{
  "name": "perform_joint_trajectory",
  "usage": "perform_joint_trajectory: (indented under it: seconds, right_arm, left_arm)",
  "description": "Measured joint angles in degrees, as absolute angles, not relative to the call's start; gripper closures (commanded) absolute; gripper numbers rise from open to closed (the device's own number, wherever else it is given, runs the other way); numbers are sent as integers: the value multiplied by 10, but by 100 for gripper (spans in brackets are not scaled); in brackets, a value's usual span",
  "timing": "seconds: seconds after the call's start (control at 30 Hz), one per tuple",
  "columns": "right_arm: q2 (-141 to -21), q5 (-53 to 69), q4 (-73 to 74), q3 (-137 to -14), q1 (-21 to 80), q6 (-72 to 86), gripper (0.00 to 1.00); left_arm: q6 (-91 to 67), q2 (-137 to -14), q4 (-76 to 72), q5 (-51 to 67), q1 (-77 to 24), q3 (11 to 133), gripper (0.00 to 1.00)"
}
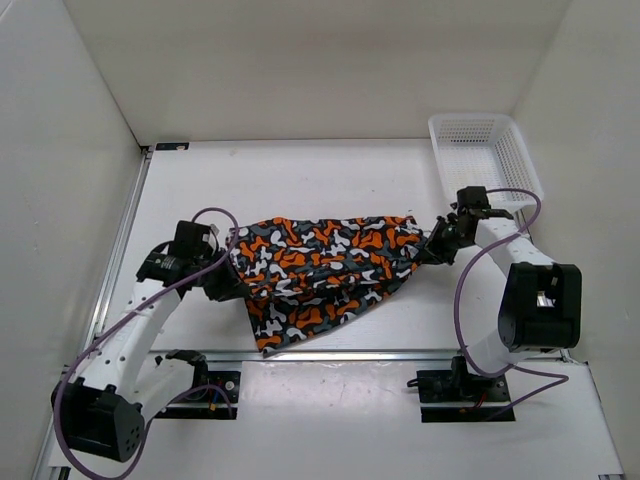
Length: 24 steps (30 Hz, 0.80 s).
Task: Fold and stack the shorts
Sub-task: Fold the shorts
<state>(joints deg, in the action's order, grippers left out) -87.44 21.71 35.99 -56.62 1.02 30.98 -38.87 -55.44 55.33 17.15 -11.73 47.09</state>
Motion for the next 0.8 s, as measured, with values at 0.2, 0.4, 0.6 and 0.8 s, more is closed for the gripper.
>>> perform_joint_trajectory:
  seconds: [0.2, 0.4, 0.6, 0.8]
  right_arm:
    - [-875, 135, 335, -562, -7, 303, 35]
    - [-873, 103, 328, -562, -10, 300, 35]
    - [-864, 92, 328, -562, -10, 298, 39]
    - [-863, 98, 320, -556, -10, 294, 57]
  left_arm:
    - [-394, -613, 561, 142, -134, 471, 28]
    - [-395, -681, 578, 118, -134, 500, 29]
    - [-408, -712, 561, 106, -162, 512, 28]
    - [-460, -741, 537, 96, -202, 444, 28]
